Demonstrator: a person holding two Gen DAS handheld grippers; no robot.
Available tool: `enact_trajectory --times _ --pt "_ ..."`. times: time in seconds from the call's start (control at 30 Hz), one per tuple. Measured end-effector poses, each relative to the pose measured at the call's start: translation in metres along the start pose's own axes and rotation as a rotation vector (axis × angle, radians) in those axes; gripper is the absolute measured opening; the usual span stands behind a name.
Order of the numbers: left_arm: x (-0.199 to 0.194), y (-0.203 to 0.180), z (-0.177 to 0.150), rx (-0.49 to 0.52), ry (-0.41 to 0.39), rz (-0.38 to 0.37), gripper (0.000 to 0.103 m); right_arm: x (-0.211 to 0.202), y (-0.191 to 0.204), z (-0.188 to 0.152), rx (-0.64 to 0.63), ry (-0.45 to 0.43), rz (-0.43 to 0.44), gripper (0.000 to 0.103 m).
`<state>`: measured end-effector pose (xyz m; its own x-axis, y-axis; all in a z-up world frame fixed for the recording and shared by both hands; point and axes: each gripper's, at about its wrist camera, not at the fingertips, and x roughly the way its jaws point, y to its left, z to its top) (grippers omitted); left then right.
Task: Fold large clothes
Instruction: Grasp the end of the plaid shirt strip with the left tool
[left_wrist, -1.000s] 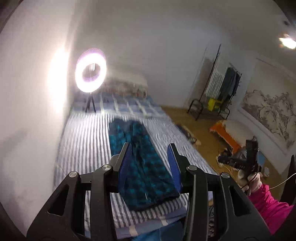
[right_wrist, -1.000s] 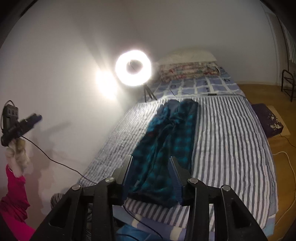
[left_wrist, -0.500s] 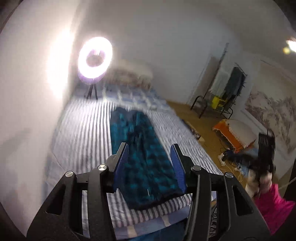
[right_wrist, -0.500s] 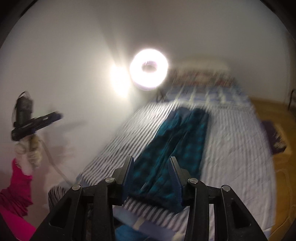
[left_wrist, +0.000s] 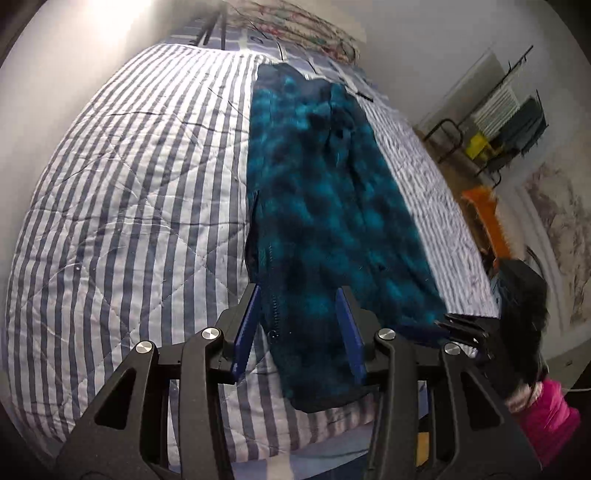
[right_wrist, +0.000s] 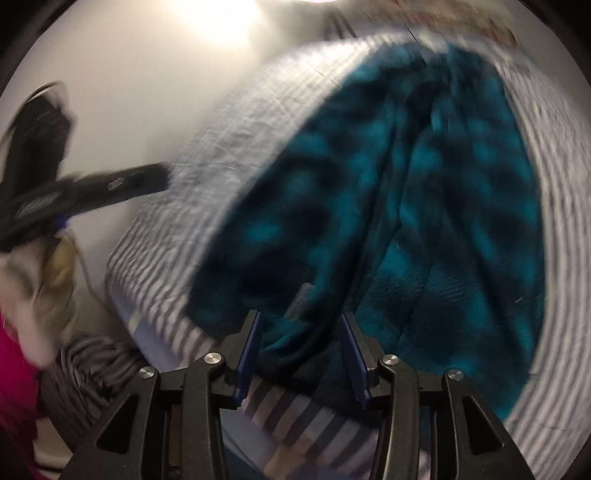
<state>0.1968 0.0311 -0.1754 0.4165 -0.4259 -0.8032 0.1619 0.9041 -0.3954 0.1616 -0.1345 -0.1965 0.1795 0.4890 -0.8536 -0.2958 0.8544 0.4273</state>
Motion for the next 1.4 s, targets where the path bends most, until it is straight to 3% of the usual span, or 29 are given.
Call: enact_trajectory --times 0.1,0.27,0.37,0.53,0.73,0.83,0.9,1.0,1.1,1.17,1.27,1.4 --pt "0.019 0.006 -0.006 -0.027 0.056 -0.017 0.043 0.011 -0.016 0.001 0.065 0.009 0.044 0.043" --pt "0.044 0.01 -0.011 -0.039 0.122 0.001 0.043 0.012 -0.012 0.001 0.032 0.009 0.019 0.031" --pt "0.047 0.011 -0.009 -0.046 0.117 0.005 0.043 0.012 -0.011 -0.003 0.036 0.003 0.012 0.0" --pt "0.039 0.001 -0.011 -0.01 0.074 0.012 0.043 -0.027 -0.009 -0.02 0.046 -0.071 0.037 0.0" --pt "0.072 -0.004 -0.021 0.007 0.137 0.033 0.043 0.009 -0.012 -0.025 0.036 0.015 -0.021 0.0" --pt "0.088 -0.003 -0.034 0.067 0.198 0.092 0.043 -0.003 -0.001 -0.024 -0.016 0.0 -0.018 0.011" --pt "0.087 -0.003 -0.041 0.09 0.188 0.102 0.043 -0.019 0.002 -0.021 -0.049 -0.046 0.005 0.03" --pt "0.07 -0.005 -0.046 0.108 0.159 0.1 0.043 -0.055 -0.005 -0.033 -0.065 -0.141 -0.005 0.035" --pt "0.043 0.0 -0.049 0.078 0.086 0.072 0.043 -0.079 -0.038 -0.052 0.007 -0.192 -0.065 0.04" --pt "0.037 0.007 -0.05 0.042 0.079 0.049 0.049 -0.086 -0.069 -0.06 0.098 -0.183 -0.076 0.045" --pt "0.041 0.026 -0.052 -0.086 0.102 -0.016 0.052 -0.087 -0.106 -0.065 0.233 -0.169 -0.019 0.055" --pt "0.057 0.043 -0.061 -0.234 0.157 -0.116 0.052 -0.076 -0.125 -0.069 0.288 -0.148 0.066 0.06"
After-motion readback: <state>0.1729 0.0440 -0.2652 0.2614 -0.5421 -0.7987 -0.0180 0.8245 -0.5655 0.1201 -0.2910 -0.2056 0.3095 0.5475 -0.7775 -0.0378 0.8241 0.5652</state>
